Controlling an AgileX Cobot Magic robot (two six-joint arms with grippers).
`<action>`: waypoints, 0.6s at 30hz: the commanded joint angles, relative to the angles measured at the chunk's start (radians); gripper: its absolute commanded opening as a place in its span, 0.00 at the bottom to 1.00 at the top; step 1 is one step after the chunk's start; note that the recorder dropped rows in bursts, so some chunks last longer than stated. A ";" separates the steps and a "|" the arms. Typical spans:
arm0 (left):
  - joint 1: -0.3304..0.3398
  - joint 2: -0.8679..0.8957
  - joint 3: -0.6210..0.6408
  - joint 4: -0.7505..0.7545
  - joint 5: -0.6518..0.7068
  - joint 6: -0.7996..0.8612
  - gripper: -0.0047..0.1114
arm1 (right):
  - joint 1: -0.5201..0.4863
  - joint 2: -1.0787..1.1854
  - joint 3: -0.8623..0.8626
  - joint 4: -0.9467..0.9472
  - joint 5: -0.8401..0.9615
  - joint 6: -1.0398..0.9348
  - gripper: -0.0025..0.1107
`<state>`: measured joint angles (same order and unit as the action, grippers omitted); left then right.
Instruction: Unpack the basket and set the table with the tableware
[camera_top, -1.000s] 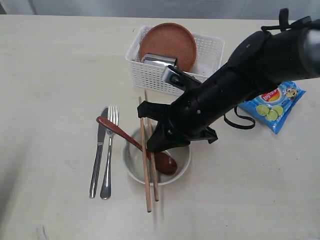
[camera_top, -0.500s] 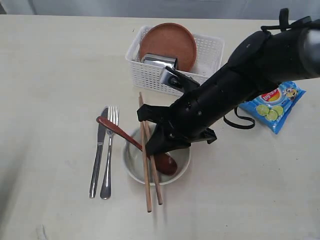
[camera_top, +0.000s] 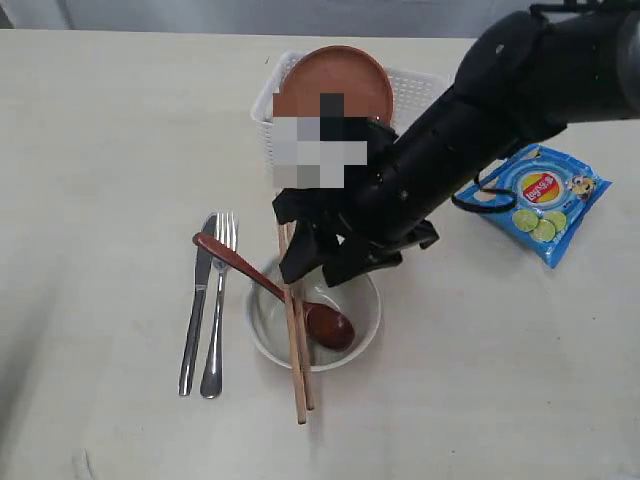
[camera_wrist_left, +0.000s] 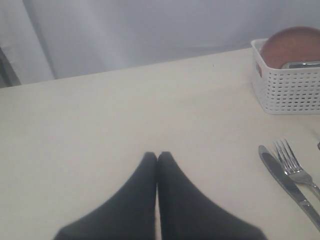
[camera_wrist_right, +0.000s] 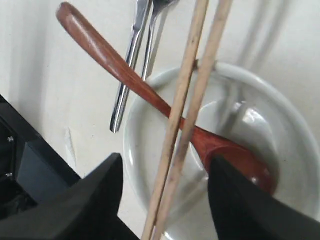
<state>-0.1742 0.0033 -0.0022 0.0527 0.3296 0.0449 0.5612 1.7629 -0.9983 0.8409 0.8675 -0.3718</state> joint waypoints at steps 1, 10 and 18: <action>0.002 -0.003 0.002 -0.002 -0.008 0.000 0.04 | 0.000 -0.036 -0.078 -0.234 0.062 0.158 0.46; 0.002 -0.003 0.002 -0.002 -0.008 0.000 0.04 | -0.002 -0.084 -0.200 -0.783 0.256 0.494 0.46; 0.002 -0.003 0.002 -0.002 -0.008 0.000 0.04 | -0.243 -0.098 -0.198 -0.904 0.314 0.582 0.46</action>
<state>-0.1742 0.0033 -0.0022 0.0527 0.3296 0.0449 0.4134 1.6762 -1.1913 -0.0453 1.1629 0.1934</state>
